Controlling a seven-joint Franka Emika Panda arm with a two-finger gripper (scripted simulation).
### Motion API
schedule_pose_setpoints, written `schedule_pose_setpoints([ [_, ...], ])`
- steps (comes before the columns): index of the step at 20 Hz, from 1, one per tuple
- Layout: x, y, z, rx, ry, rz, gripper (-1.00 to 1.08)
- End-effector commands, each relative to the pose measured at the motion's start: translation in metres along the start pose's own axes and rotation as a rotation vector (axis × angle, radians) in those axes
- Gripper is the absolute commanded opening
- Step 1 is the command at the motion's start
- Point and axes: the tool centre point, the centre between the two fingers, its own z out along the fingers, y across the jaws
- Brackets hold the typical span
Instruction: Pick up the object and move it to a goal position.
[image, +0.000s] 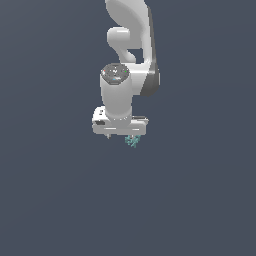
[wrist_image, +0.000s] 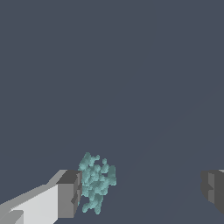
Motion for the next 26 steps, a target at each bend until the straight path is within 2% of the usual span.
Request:
schedule_pose_setpoints([
  [1, 0.0, 0.0, 0.0, 0.0, 0.0, 0.0, 1.0],
  [16, -0.004, -0.004, 0.006, 0.016, 0.001, 0.005, 1.0],
  [26, -0.016, -0.016, 0.021, 0.015, 0.005, 0.107, 1.0],
])
